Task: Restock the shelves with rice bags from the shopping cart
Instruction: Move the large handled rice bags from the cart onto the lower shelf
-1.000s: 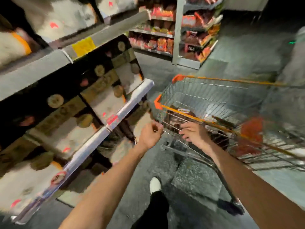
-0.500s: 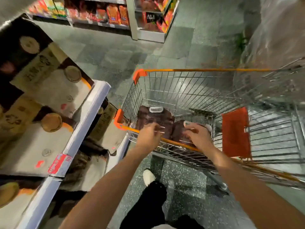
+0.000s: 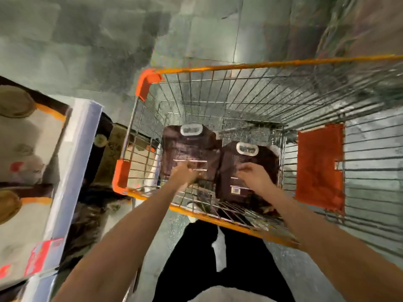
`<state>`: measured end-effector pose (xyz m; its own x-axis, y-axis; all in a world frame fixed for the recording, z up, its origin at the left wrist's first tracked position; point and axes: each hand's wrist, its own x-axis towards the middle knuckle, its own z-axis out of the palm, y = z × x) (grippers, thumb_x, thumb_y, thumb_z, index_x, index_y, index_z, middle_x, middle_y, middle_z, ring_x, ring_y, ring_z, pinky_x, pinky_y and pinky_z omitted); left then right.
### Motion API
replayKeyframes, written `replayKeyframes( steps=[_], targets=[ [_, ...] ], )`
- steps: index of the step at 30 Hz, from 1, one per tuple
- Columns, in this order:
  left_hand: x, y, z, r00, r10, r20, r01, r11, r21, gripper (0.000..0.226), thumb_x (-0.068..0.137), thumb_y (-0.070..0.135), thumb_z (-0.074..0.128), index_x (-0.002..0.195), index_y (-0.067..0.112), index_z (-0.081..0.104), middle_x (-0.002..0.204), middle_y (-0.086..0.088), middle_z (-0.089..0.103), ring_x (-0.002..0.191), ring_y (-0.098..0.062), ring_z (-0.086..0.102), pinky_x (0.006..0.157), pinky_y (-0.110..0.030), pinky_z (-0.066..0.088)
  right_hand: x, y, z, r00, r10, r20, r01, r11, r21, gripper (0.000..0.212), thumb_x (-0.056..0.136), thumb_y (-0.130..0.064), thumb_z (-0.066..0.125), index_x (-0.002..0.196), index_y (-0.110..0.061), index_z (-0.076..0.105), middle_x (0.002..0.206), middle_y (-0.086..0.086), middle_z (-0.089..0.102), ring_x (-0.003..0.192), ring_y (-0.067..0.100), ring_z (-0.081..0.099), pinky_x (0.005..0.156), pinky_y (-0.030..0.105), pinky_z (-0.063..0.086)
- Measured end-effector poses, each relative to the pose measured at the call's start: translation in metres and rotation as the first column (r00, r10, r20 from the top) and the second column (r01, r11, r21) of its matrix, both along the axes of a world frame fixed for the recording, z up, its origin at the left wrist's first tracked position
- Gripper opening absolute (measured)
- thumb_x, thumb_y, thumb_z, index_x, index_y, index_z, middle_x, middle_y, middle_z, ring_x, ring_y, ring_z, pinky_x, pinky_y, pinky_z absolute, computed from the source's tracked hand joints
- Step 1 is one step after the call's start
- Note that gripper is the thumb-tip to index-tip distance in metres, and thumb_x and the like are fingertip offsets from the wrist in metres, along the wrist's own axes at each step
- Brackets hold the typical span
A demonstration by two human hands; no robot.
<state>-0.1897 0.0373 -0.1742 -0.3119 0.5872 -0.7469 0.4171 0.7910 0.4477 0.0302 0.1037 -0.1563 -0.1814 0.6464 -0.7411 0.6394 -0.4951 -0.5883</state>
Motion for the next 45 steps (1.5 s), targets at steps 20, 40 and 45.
replayKeyframes(
  steps=[20, 40, 45],
  targets=[
    [-0.072, 0.030, -0.146, 0.927, 0.352, -0.133, -0.375, 0.843, -0.384, 0.115, 0.084, 0.049, 0.071, 0.156, 0.013, -0.012, 0.164, -0.021, -0.004, 0.150, -0.042, 0.003, 0.120, -0.056, 0.014, -0.107, 0.051, -0.180, 0.983, -0.149, 0.105, 0.169, 0.959, -0.225, 0.085, 0.063, -0.057, 0.083, 0.127, -0.007, 0.055, 0.111, 0.004, 0.067, 0.098, 0.016, 0.063, 0.083, 0.027, 0.052],
    [-0.057, 0.022, -0.147, 0.858, 0.441, -0.263, -0.484, 0.866, -0.126, 0.071, 0.098, 0.049, 0.047, 0.154, 0.013, 0.024, 0.154, -0.017, 0.027, 0.141, -0.037, 0.031, 0.115, -0.050, 0.030, -0.116, 0.036, -0.175, 0.964, -0.254, -0.081, 0.203, 0.896, -0.394, 0.079, 0.043, -0.043, 0.094, 0.115, -0.020, 0.068, 0.104, -0.007, 0.074, 0.102, 0.011, 0.068, 0.101, 0.035, 0.049],
    [-0.060, 0.024, -0.141, 0.884, 0.408, -0.227, -0.451, 0.872, -0.191, 0.076, 0.097, 0.054, 0.045, 0.156, 0.015, 0.018, 0.157, -0.013, 0.019, 0.140, -0.036, 0.031, 0.116, -0.051, 0.027, -0.121, 0.046, -0.173, 0.979, -0.202, 0.013, 0.194, 0.920, -0.340, 0.054, 0.065, -0.026, 0.090, 0.109, -0.006, 0.064, 0.097, -0.007, 0.067, 0.094, 0.008, 0.064, 0.082, 0.013, 0.046]
  ],
)
